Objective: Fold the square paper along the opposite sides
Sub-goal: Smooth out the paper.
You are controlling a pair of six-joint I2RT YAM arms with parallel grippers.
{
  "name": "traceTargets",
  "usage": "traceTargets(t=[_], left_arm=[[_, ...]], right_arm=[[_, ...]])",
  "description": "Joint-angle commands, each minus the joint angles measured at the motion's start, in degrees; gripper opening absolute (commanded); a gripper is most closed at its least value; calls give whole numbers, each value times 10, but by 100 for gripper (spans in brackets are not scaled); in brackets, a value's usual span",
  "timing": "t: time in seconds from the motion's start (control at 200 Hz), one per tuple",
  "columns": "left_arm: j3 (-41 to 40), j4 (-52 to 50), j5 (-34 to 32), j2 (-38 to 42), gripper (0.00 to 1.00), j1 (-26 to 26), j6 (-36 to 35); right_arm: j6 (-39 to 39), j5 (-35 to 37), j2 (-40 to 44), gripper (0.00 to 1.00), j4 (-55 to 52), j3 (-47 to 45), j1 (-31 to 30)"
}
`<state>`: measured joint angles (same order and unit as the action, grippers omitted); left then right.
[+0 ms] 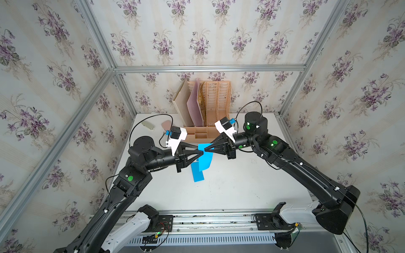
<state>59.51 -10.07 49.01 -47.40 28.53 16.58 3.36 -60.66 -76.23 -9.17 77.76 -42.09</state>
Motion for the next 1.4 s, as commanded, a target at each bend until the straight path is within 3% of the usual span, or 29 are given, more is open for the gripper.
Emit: traceTargets(t=[0.0,0.34,0.639,0.779,0.874,0.954,0.989,1.029,1.244,1.294,1.319,1.369,1.394], left_arm=[[10,20,2,0,32,0,-2],[12,55,17,-30,28,0,13],[11,61,25,-21,0,0,15],[11,61,31,-17,0,0,16],[11,58,31,-17,0,-1,15],[11,55,30,-16,0,0,14],[11,56,30,-17,0,0,14],[11,56,29,-17,0,0,14],[15,58,21,-16,0,0,13],[17,58,19,-16,0,0,12],[19,58,19,-16,0,-1,11],[22,58,17,-18,0,0,11],[23,58,17,-18,0,0,11]], right_arm=[[-6,-4,1,0,13,-3,0],[-17,-16,2,0,25,-6,0],[-18,-16,1,0,27,-8,0],[-19,-11,3,0,27,-10,0],[-17,-12,7,21,27,-13,0],[-18,-17,9,26,30,-17,0],[-19,-18,10,20,31,-19,0],[-20,-18,9,0,32,-19,0],[-27,-26,10,0,41,-27,0],[-30,-30,12,21,49,-33,0],[-31,-32,13,27,52,-36,0],[-36,-39,13,29,62,-42,0],[-39,-41,14,24,66,-44,0]])
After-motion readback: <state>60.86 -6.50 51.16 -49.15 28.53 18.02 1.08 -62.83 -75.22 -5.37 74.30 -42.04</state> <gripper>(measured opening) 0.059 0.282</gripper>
